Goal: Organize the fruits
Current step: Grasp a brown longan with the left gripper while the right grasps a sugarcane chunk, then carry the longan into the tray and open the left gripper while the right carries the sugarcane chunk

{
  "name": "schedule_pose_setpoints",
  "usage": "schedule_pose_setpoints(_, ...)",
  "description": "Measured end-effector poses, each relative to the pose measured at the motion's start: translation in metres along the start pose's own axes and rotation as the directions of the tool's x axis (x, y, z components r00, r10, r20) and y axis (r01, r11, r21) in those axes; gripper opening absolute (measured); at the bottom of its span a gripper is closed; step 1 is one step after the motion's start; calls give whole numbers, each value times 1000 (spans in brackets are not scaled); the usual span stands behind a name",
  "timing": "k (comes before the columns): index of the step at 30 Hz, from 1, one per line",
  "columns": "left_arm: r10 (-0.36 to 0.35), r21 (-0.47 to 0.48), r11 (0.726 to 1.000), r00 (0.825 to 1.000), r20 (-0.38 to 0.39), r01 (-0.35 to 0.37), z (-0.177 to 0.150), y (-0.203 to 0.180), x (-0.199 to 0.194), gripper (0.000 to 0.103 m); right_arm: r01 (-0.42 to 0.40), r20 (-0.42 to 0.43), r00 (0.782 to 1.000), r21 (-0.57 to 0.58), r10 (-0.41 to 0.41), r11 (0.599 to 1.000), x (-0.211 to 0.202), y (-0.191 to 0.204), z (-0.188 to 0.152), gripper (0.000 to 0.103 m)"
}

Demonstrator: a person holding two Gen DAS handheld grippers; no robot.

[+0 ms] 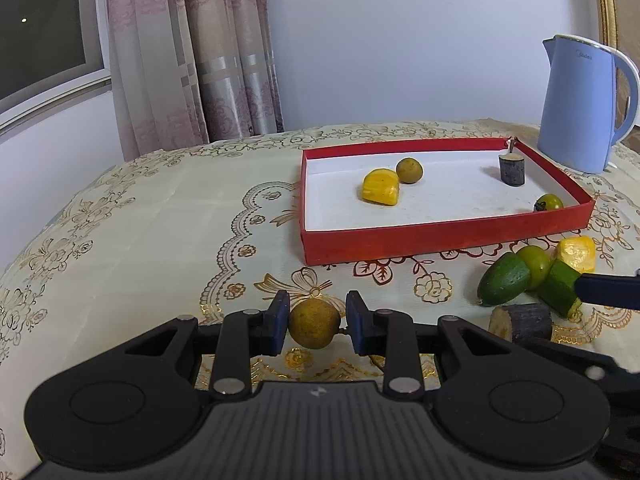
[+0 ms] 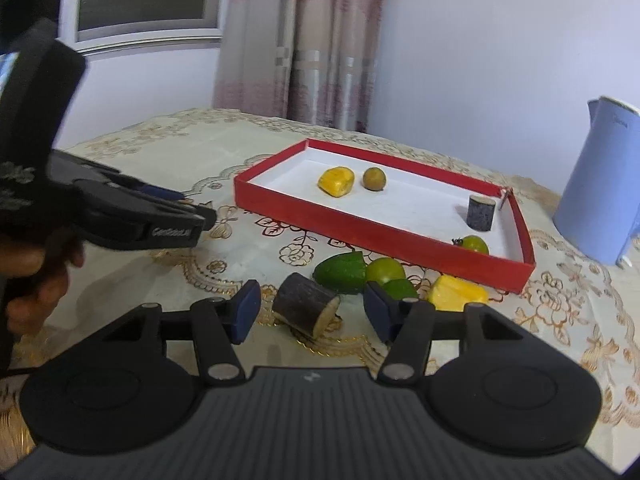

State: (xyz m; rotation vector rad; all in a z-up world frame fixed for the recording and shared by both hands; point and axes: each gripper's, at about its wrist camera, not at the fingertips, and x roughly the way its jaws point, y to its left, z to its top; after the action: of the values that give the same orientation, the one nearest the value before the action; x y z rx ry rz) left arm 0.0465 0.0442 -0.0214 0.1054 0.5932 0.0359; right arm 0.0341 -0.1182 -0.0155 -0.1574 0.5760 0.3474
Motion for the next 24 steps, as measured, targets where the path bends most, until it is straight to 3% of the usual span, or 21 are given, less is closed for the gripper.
schedule_pose_setpoints(6,-14,-6,1000,1000,12,14,-1,8,-4,30,43,-54,998,60,-40,997,19,3,0,42)
schedule_pose_setpoints(19,-65,-30,997,998,15,66,-5,18,-4,30,70,-94,994,78,-62,994,34,7,2,37)
schedule_pose_setpoints(24,-71,-28,997,997,21,71,-5,19,-6,30,54,-125,991,9,-52,999,32,7,1,37)
